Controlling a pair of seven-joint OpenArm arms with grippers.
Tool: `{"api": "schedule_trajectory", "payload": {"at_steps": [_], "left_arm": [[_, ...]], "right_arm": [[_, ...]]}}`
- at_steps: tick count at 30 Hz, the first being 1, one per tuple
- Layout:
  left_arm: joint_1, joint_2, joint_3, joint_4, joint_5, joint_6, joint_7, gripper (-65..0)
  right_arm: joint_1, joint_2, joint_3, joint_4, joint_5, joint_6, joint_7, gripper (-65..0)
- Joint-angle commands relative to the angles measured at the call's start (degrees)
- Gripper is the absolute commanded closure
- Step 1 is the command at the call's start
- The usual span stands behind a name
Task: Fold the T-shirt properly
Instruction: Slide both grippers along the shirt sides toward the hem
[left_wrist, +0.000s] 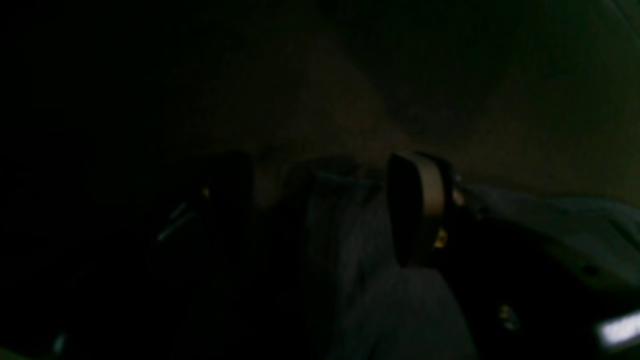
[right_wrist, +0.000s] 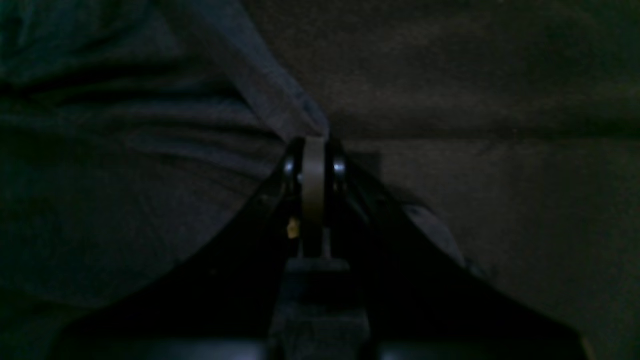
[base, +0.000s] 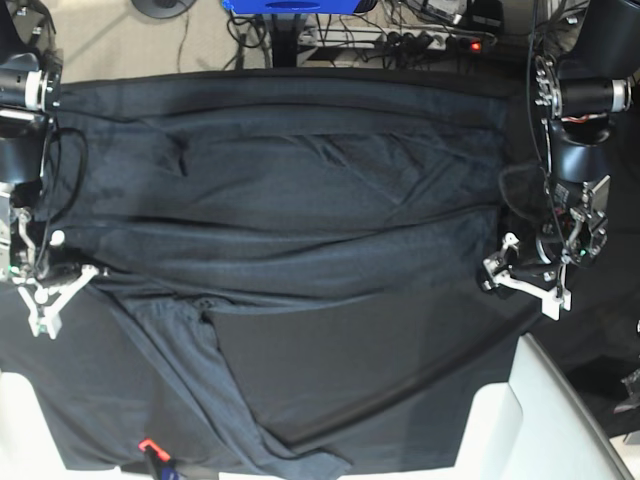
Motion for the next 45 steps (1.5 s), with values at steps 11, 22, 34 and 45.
{"api": "schedule_trajectory", "payload": {"at_steps": [11,22,34,45], "left_arm": [[-2.2,0.1,0.1,-3.4,1.3,1.3,-0.9,0.0],[-6.5,-1.2,0.2,-0.7,1.3,1.2,-0.2,0.0],[-7.1,-1.3,-0.1,13.5,1.3,1.3,8.4,0.0],[-7.2,-1.4,-0.4,14.0,1.0,1.2,8.4,0.0]], "right_arm": [[1.2,1.1,0.2,1.1,0.2,-0.1,1.1,-0.8],[2.1,1.1,0.1,1.1,0.2,-0.1,1.2,-0.8],[4.5,2.0,-0.2,1.1,0.2,-0.1,2.6,-0.8],[4.7,2.9,-0.2,1.1,0.2,0.1,5.7,-1.1]]}}
